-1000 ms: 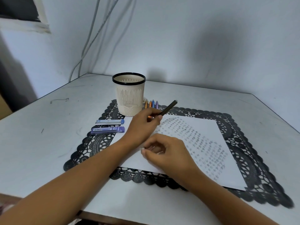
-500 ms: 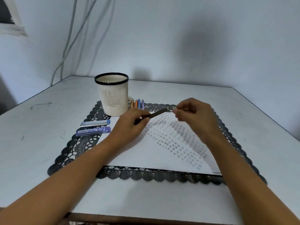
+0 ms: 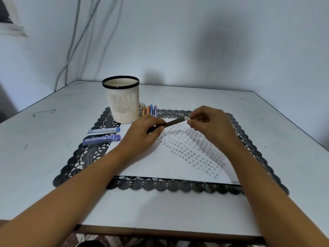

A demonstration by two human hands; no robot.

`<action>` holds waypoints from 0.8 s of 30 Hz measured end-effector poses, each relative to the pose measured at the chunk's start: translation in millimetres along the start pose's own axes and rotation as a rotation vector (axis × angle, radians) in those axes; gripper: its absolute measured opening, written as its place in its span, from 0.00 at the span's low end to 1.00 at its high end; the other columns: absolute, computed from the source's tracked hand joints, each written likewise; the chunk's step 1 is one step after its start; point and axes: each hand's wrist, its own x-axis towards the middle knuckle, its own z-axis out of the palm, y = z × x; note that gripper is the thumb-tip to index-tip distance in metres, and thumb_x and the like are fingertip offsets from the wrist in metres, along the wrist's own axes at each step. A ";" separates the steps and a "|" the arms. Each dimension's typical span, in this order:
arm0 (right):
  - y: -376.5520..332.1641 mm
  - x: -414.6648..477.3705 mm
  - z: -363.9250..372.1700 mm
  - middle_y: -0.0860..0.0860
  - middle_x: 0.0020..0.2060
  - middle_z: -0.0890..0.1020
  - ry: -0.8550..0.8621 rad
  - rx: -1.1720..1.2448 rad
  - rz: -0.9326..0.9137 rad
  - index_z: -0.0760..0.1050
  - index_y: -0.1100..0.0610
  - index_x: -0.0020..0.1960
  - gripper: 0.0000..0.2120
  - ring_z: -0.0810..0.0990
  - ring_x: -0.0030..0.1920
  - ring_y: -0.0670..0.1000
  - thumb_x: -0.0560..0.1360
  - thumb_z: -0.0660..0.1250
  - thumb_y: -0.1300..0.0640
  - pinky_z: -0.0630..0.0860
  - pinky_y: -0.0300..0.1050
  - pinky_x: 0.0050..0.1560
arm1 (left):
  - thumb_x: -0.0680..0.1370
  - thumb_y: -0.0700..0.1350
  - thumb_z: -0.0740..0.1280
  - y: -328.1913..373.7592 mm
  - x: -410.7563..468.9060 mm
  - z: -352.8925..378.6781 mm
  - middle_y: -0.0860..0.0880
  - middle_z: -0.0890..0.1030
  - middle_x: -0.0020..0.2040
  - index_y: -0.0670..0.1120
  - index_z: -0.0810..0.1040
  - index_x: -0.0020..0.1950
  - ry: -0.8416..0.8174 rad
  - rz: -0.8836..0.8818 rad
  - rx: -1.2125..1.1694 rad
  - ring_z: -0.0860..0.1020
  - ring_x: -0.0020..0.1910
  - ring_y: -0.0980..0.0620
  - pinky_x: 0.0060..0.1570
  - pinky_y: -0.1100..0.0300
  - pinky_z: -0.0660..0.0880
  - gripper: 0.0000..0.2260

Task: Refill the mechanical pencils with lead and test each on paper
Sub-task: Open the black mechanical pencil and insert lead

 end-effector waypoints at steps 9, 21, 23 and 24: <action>0.1 2.1 -1.1 0.55 0.36 0.83 -0.082 0.362 0.083 0.78 0.59 0.43 0.06 0.84 0.39 0.51 0.70 0.69 0.69 0.81 0.44 0.46 | 0.76 0.39 0.66 -1.1 -0.3 0.1 0.46 0.78 0.47 0.42 0.80 0.54 0.010 0.043 0.002 0.76 0.44 0.52 0.46 0.65 0.71 0.09; 2.9 2.0 2.6 0.56 0.36 0.82 -0.150 0.461 0.157 0.78 0.63 0.45 0.03 0.83 0.38 0.51 0.73 0.68 0.64 0.81 0.44 0.44 | 0.74 0.43 0.64 -4.2 -1.2 1.4 0.48 0.77 0.45 0.40 0.80 0.52 0.031 0.124 0.000 0.74 0.41 0.59 0.42 0.71 0.71 0.11; 1.7 1.4 4.9 0.55 0.36 0.82 -0.141 0.440 0.163 0.77 0.62 0.44 0.04 0.82 0.36 0.50 0.75 0.66 0.61 0.81 0.44 0.43 | 0.74 0.43 0.64 -3.7 -0.9 1.4 0.48 0.77 0.45 0.40 0.80 0.52 0.036 0.136 0.008 0.74 0.40 0.57 0.42 0.70 0.71 0.11; 1.3 1.0 6.8 0.55 0.36 0.81 -0.131 0.440 0.171 0.77 0.62 0.44 0.05 0.82 0.36 0.49 0.75 0.66 0.60 0.81 0.44 0.42 | 0.74 0.43 0.64 -3.1 -0.5 1.6 0.48 0.77 0.44 0.40 0.80 0.52 0.041 0.137 0.010 0.74 0.40 0.58 0.42 0.70 0.71 0.11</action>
